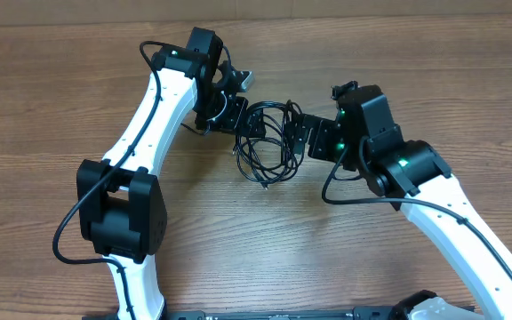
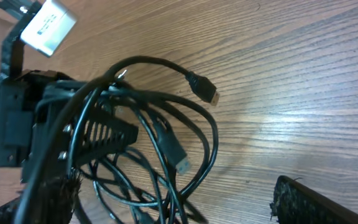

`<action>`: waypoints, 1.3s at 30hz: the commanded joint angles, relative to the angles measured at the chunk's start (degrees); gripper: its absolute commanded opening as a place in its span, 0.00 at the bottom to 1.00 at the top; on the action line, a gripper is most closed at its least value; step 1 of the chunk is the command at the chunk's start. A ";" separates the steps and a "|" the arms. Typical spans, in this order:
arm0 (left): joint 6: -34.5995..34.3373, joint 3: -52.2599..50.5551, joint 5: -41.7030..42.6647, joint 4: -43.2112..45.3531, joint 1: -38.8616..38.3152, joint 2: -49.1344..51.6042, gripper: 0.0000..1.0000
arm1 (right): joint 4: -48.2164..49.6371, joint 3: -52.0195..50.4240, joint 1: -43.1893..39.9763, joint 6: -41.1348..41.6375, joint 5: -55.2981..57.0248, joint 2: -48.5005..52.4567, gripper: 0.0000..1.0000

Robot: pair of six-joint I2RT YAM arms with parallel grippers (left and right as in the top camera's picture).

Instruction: Untangle cables

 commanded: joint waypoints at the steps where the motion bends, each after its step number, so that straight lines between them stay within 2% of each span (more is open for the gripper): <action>1: 1.88 -0.17 2.99 -0.46 -1.46 -0.98 1.00 | 1.14 1.62 -0.15 -0.09 -0.22 1.90 1.00; 5: 4.44 -0.17 2.82 -1.09 -3.02 -0.98 1.00 | 2.36 1.62 -0.15 -0.07 0.31 3.80 1.00; 12: 14.86 -0.17 2.80 -5.22 -5.33 -0.98 0.99 | 6.47 1.62 -0.61 0.13 7.69 5.90 1.00; 15: 17.22 -0.17 2.78 -6.51 -5.33 -0.98 1.00 | 6.36 1.62 -2.19 3.91 11.87 6.71 1.00; 18: 17.49 -0.17 2.73 -6.60 -5.22 -0.98 1.00 | 5.07 1.62 -4.63 7.65 11.76 7.30 1.00; 25: 16.87 -0.17 0.66 -5.33 -5.16 -0.98 1.00 | 0.37 1.62 -7.30 7.48 3.41 7.32 1.00; 28: 8.68 -0.17 -7.02 -2.51 -5.16 -0.98 0.99 | -1.88 1.62 -7.15 7.23 1.97 7.32 1.00; 29: 4.68 -0.17 -10.86 -1.51 -5.16 -0.98 1.00 | -2.58 1.62 -7.10 7.23 1.27 7.32 1.00; 30: -3.21 -0.17 -18.43 -0.24 -5.05 -0.98 1.00 | -3.63 1.62 -6.86 7.19 0.20 7.32 1.00; 34: -18.03 -0.17 -30.93 0.15 -4.39 -0.98 1.00 | -5.20 1.62 -6.10 3.26 -2.80 7.32 1.00; 39: -21.88 -0.17 -31.47 0.70 -2.73 -0.98 0.99 | -7.82 1.62 -5.20 2.69 -3.28 7.34 1.00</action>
